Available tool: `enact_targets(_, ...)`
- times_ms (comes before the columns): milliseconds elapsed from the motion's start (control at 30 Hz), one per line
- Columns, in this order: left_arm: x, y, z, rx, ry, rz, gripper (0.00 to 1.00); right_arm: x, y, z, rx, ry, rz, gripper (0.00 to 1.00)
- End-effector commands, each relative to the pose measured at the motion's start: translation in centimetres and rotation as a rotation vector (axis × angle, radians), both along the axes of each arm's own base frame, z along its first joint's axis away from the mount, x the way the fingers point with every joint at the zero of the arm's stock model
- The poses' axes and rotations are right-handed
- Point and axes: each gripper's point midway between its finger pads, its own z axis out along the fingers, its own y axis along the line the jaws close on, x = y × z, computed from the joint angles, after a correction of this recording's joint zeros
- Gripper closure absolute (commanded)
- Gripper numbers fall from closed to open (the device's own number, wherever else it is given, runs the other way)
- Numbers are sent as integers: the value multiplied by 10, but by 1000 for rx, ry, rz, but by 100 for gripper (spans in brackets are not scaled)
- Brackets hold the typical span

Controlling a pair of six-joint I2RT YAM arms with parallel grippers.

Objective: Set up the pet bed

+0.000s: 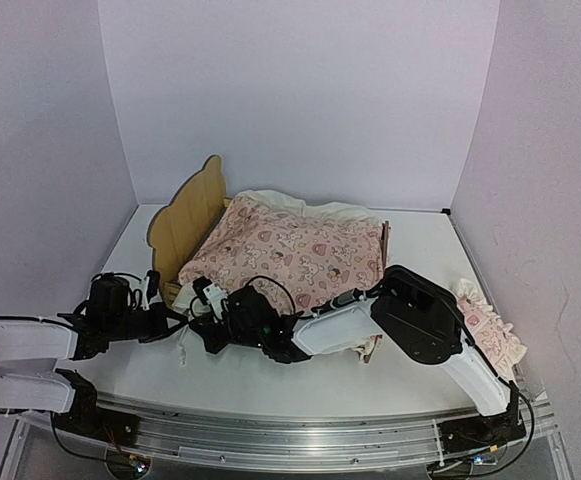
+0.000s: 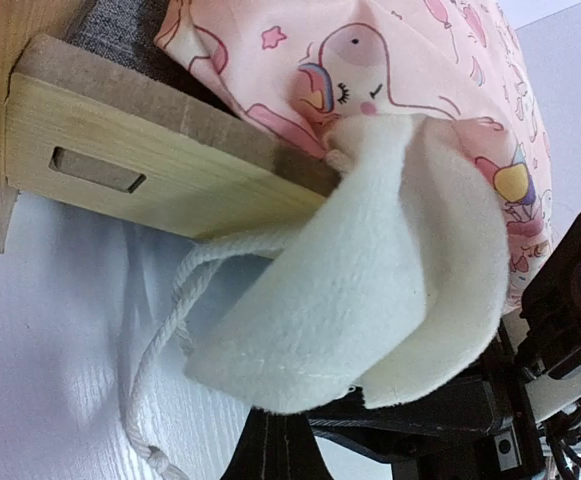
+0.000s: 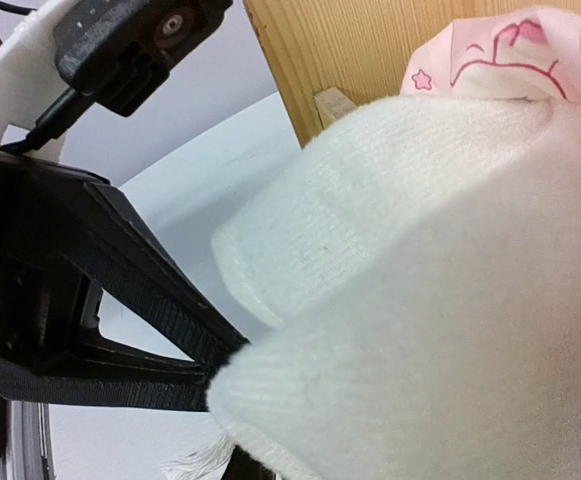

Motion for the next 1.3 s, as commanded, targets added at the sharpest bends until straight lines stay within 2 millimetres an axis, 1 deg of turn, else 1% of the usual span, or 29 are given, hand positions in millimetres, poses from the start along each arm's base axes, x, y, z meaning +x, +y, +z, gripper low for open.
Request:
enact_targets(0, 7, -1, 5, 30, -32, -7, 100, 2, 7, 32, 43, -4, 18, 100)
enact_targets(100, 12, 8, 1, 86, -14, 39, 99, 2, 11, 19, 29, 40, 4, 100)
enact_targets(167, 12, 17, -7, 115, 23, 91, 96, -1, 15, 12, 27, 54, 10, 100)
enact_targets(233, 14, 30, -16, 140, 57, 159, 92, -5, 20, 9, 27, 59, 17, 100)
enact_targets(267, 15, 34, -18, 136, 57, 176, 90, -7, 21, 8, 29, 65, 16, 100)
enact_targets(300, 16, 35, -17, 128, 44, 181, 88, -9, 22, 7, 29, 71, 12, 100)
enact_targets(367, 20, 31, -9, 111, -23, 156, 85, -13, 23, 1, 22, 84, 6, 100)
enact_targets(433, 20, 31, -9, 116, -36, 148, 81, -17, 24, -12, 4, 103, 5, 100)
enact_targets(500, 20, 31, -11, 136, -20, 142, 76, -17, 21, -23, -10, 132, -15, 100)
enact_targets(567, 20, 31, -11, 148, -17, 131, 74, -15, 18, -32, -25, 150, -38, 100)
enact_targets(633, 22, 30, -6, 157, -44, 117, 73, -16, 14, -43, -58, 167, -53, 100)
enact_targets(700, 27, 28, 4, 161, -79, 106, 73, -19, 12, -48, -97, 163, -54, 87)
enact_targets(733, 28, 27, 6, 163, -85, 100, 72, -23, 10, -49, -116, 156, -46, 79)
enact_targets(767, 28, 27, 8, 166, -86, 96, 71, -27, 9, -47, -134, 144, -32, 74)
enact_targets(833, 27, 27, 7, 172, -78, 93, 70, -34, 4, -36, -156, 118, -2, 66)
enact_targets(900, 28, 28, 6, 177, -76, 99, 69, -41, -3, -24, -182, 96, 28, 61)
enact_targets(933, 28, 28, 7, 177, -81, 102, 69, -45, -7, -9, -196, 75, 46, 60)
enact_targets(967, 29, 28, 10, 174, -94, 102, 68, -49, -13, -2, -224, 66, 60, 57)
enact_targets(1033, 31, 27, 15, 171, -123, 98, 67, -57, -24, 22, -256, 45, 88, 52)
enact_targets(1100, 33, 29, 16, 188, -147, 95, 66, -63, -38, 39, -287, 54, 97, 44)
enact_targets(1133, 33, 30, 16, 198, -158, 94, 66, -65, -45, 49, -292, 57, 92, 43)
enact_targets(1167, 33, 31, 15, 207, -162, 94, 66, -66, -51, 67, -274, 55, 82, 42)
enact_targets(1233, 30, 32, 15, 216, -171, 88, 66, -64, -69, 85, -282, 52, 40, 43)
enact_targets(1267, 29, 32, 16, 216, -178, 84, 66, -61, -79, 99, -276, 57, 9, 44)
